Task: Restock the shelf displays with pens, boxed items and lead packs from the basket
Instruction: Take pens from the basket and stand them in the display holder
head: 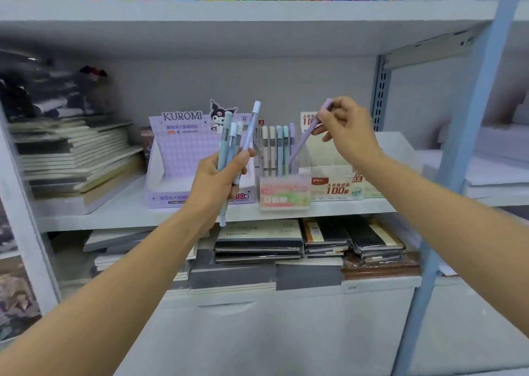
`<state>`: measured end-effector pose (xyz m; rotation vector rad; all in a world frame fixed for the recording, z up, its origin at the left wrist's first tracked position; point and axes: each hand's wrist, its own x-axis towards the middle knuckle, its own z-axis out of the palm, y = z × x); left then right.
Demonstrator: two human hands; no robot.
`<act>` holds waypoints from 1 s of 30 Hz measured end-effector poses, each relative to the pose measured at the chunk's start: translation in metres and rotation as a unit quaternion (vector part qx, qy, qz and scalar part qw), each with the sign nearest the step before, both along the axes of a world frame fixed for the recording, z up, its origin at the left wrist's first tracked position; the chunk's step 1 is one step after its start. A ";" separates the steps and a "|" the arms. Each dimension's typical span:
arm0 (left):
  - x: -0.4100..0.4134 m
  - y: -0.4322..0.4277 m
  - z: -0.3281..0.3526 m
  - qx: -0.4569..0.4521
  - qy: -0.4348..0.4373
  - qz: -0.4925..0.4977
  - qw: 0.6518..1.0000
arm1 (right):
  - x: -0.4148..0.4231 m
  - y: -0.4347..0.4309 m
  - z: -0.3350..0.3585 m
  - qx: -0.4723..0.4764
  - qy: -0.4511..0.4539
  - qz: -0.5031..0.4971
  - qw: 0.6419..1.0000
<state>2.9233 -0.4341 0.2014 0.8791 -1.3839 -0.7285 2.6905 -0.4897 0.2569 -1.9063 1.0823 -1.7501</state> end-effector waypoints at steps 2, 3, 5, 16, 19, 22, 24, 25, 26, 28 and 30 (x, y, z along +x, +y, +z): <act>-0.001 -0.008 0.000 0.005 -0.005 -0.010 1.000 | 0.002 -0.007 -0.003 0.006 0.024 -0.011 1.000; -0.001 -0.011 0.000 0.009 -0.006 -0.014 1.000 | 0.004 -0.010 -0.005 0.008 0.035 -0.013 0.999; -0.002 -0.018 0.000 0.016 -0.007 -0.019 1.000 | 0.006 -0.017 -0.006 0.009 0.055 -0.013 0.998; -0.003 -0.040 0.008 0.033 0.002 -0.040 0.999 | 0.015 -0.043 0.001 -0.006 0.196 -0.048 0.979; -0.001 -0.043 0.008 0.040 0.009 -0.038 0.998 | 0.014 -0.045 0.008 0.010 0.227 -0.044 0.973; 0.000 -0.047 0.008 0.047 0.020 -0.038 0.998 | 0.015 -0.046 0.009 0.015 0.233 -0.037 0.972; 0.000 -0.047 0.007 0.052 0.030 -0.035 0.998 | 0.016 -0.046 0.004 0.014 0.231 -0.027 0.973; 0.000 -0.047 0.007 0.055 0.036 -0.033 0.997 | 0.017 -0.046 0.002 0.010 0.228 -0.024 0.973; 0.000 -0.047 0.007 0.058 0.041 -0.033 0.997 | 0.018 -0.047 0.000 0.005 0.223 -0.025 0.975; 0.000 -0.046 0.006 0.063 0.046 -0.035 0.996 | 0.019 -0.049 -0.002 -0.010 0.222 -0.042 0.974; -0.001 -0.045 0.005 0.064 0.046 -0.036 0.996 | 0.020 -0.052 -0.002 -0.016 0.249 -0.082 0.965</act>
